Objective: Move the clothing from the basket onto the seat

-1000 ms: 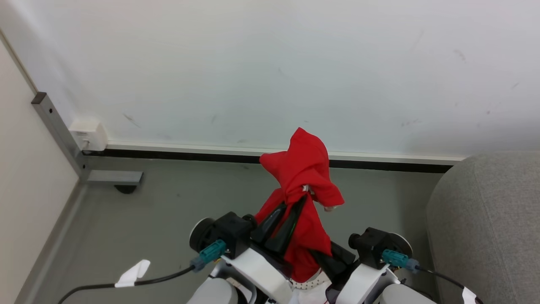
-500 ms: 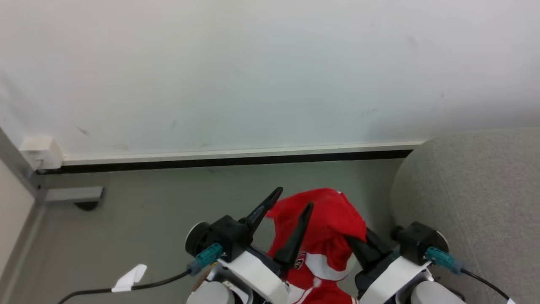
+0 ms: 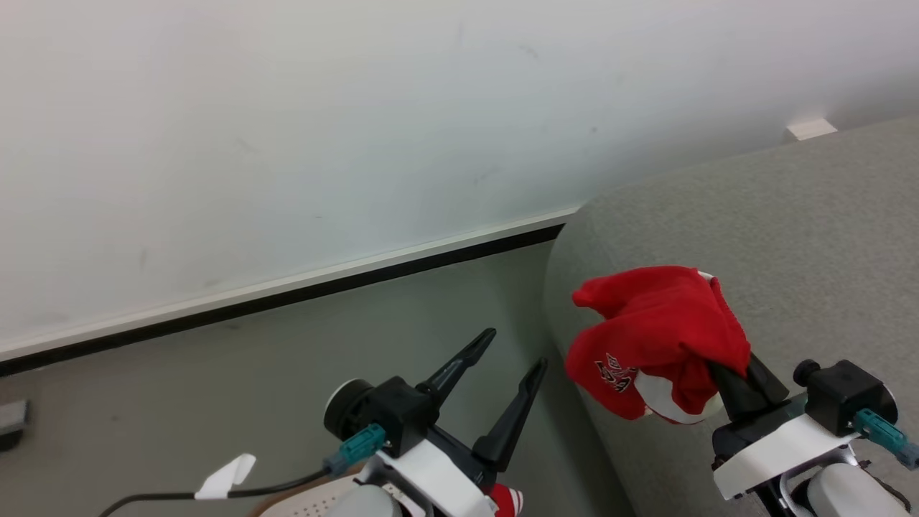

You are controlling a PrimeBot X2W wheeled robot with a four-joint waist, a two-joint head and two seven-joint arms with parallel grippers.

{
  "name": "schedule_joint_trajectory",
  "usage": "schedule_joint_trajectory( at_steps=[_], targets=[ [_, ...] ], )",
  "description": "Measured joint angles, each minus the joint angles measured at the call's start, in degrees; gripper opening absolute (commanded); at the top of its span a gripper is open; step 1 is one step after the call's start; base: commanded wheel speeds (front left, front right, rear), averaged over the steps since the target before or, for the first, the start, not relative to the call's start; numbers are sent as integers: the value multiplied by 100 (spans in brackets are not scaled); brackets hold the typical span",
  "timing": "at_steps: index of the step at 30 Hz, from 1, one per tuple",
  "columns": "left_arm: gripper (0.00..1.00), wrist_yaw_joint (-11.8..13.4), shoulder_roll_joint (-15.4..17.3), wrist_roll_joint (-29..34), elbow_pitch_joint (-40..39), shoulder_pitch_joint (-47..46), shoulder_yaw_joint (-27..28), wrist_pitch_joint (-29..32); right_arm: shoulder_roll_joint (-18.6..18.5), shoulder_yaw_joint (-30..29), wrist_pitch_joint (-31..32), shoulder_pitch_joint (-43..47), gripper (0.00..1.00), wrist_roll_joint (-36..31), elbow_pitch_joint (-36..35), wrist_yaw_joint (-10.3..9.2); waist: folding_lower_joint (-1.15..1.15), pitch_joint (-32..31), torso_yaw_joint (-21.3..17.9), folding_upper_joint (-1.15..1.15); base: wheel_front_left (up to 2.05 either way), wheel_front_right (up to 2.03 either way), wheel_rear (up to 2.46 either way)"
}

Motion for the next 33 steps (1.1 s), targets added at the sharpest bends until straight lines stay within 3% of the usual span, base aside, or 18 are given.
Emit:
schedule_joint_trajectory(
  at_steps=[5, 14, 22, 27, 33],
  targets=[
    [100, -36, 23, -1, 75, -19, -76, -44, -93, -268, 0, 175, 0, -122, -148, 0, 0, 35, -481, 0, 0, 0, 0],
    [100, -62, 19, -1, 234, -54, -196, -79, 53, -411, 1, 332, 0, -198, -288, 0, 0, 177, -1159, 0, 0, 0, 0],
    [100, -86, 18, 9, 366, -298, -282, -93, 135, -437, 1, 246, 0, -120, -400, 0, 0, 484, -1281, 0, 0, 0, 0],
    [100, -90, 93, 79, 400, -458, -323, -27, 53, -369, 1, -452, 0, -101, -237, 0, 0, 743, -1306, 0, 0, 0, 0],
    [100, -86, 242, 247, 259, -790, -427, 234, -99, -722, -9, -1382, 0, -60, -1, 0, 0, 1326, -1184, 0, 0, 0, 0]
  ],
)
